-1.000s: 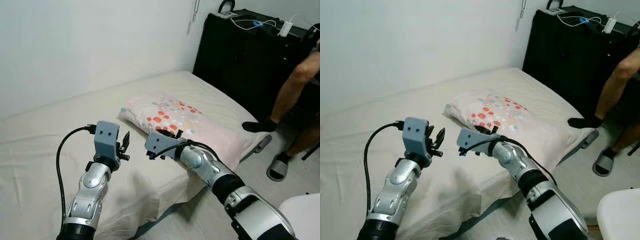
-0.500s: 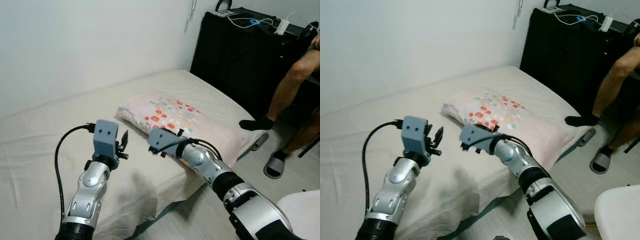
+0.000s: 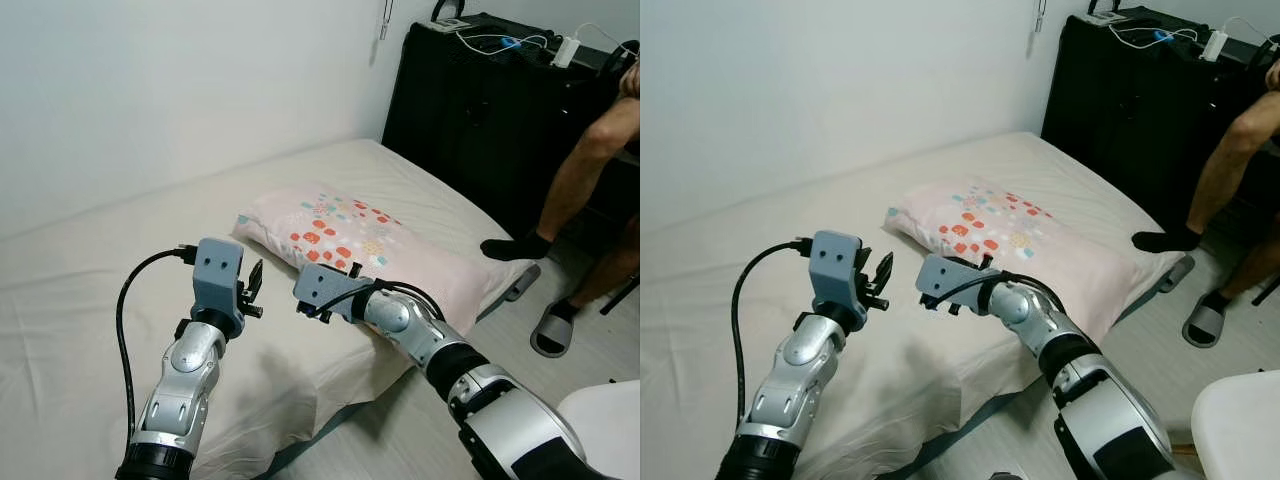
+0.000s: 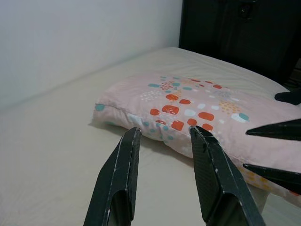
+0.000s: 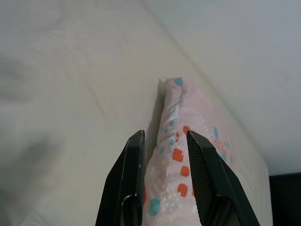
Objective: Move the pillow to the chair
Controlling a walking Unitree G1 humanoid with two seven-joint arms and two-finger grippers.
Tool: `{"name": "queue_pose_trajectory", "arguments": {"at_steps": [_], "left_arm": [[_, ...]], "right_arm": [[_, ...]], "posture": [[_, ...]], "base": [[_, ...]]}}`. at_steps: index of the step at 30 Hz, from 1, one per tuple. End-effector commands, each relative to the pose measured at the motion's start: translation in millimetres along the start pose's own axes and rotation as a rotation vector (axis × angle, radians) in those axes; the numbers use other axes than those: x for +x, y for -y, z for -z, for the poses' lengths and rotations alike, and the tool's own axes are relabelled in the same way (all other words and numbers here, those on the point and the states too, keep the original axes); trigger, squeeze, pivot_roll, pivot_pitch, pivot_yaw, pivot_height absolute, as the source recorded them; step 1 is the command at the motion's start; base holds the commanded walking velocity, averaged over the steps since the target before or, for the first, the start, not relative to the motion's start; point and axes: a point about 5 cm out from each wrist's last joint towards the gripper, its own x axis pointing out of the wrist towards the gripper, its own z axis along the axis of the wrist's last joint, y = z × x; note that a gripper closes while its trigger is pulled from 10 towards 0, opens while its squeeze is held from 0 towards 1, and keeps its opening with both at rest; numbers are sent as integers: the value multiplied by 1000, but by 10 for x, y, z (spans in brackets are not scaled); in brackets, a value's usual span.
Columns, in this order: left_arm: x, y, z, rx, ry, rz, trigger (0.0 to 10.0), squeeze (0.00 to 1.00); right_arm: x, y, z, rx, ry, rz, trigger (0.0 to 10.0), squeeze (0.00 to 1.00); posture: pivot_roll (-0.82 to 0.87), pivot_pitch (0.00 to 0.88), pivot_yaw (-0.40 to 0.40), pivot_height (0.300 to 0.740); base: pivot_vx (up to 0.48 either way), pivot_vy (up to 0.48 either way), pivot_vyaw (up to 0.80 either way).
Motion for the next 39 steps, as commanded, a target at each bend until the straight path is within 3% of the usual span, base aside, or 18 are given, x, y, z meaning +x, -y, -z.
{"name": "queue_pose_trajectory", "arguments": {"at_steps": [1,7,17,39], "left_arm": [[21,0,5,2,-2,-2,10000,0],[68,-44,-53,4,16,-26,10000,0],[9,-163,-168,6,56,-65,10000,0],[63,-94,-214,3,51,-42,10000,0]], "right_arm": [[-1,44,-18,4,14,13,10000,0],[-7,71,-14,8,12,5,10000,0],[-11,104,-25,16,19,1,10000,0],[-7,118,-38,28,26,-2,10000,0]], "posture": [[-26,31,-33,694],[-23,57,-70,694],[-62,93,-98,694],[-63,112,-94,694]], "base": [[0,0,0],[0,0,0],[0,0,0],[0,0,0]]}}
